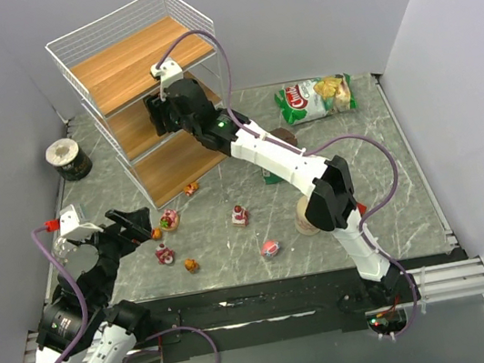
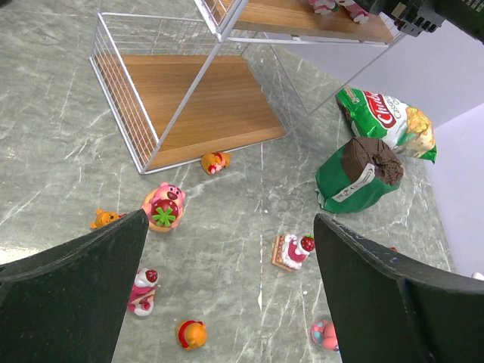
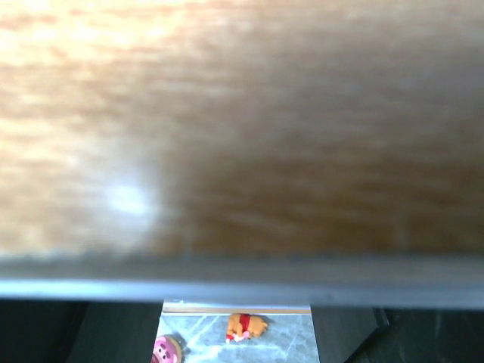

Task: Place and organize the plastic toys onto the shelf

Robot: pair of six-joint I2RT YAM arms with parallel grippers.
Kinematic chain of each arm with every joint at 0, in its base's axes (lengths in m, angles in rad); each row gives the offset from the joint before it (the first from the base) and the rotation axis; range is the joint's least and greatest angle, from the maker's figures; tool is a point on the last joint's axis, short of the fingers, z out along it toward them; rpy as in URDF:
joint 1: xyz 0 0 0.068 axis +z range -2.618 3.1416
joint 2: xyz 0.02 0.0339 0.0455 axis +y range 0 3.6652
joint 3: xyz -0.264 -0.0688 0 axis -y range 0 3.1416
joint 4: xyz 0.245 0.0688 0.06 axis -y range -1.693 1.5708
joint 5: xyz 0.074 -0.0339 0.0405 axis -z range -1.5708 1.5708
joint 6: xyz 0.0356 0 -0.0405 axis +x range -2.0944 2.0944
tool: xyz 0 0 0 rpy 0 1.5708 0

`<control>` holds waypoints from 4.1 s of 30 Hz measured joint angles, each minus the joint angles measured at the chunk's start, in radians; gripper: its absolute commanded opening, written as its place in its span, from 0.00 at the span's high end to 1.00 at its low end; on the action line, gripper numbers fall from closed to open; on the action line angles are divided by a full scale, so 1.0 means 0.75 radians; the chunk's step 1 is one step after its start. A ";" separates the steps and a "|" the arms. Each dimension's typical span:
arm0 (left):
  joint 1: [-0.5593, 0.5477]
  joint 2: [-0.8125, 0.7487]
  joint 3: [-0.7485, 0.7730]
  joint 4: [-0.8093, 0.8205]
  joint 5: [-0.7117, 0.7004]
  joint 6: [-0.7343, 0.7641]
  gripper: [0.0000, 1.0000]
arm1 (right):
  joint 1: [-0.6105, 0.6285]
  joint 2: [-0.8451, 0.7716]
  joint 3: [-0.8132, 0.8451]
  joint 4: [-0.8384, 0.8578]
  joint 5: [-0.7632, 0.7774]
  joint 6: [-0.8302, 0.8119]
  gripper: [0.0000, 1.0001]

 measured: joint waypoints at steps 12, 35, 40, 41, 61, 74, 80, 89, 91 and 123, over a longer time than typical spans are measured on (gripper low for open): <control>0.000 0.000 0.000 0.000 -0.001 0.000 0.04 | 0.000 0.002 -0.014 0.037 0.007 0.001 0.39; 0.000 0.000 0.000 0.000 -0.005 0.000 0.04 | 0.000 -0.090 -0.172 0.099 0.005 0.010 0.78; 0.000 0.000 0.000 0.000 -0.008 0.000 0.04 | -0.001 -0.121 -0.213 0.097 0.006 0.009 0.80; 0.000 0.000 0.000 0.000 -0.009 0.000 0.03 | -0.001 -0.126 -0.221 0.098 0.005 0.010 0.81; 0.000 0.000 0.000 0.000 -0.010 -0.001 0.03 | -0.001 -0.168 -0.278 0.096 -0.003 0.010 1.00; 0.000 -0.001 0.000 0.000 -0.010 -0.001 0.03 | -0.001 -0.201 -0.281 0.048 -0.017 0.010 1.00; 0.000 -0.004 0.000 -0.001 -0.010 -0.001 0.04 | -0.001 -0.244 -0.281 0.020 -0.035 0.016 1.00; 0.000 -0.009 0.000 -0.001 -0.010 -0.001 0.04 | -0.001 -0.252 -0.280 -0.037 -0.041 0.037 1.00; 0.000 -0.009 0.000 -0.001 -0.010 -0.001 0.04 | -0.001 -0.252 -0.280 -0.053 -0.044 0.041 1.00; 0.000 -0.009 0.000 -0.001 -0.010 -0.001 0.04 | -0.001 -0.188 -0.166 -0.155 -0.050 0.066 1.00</control>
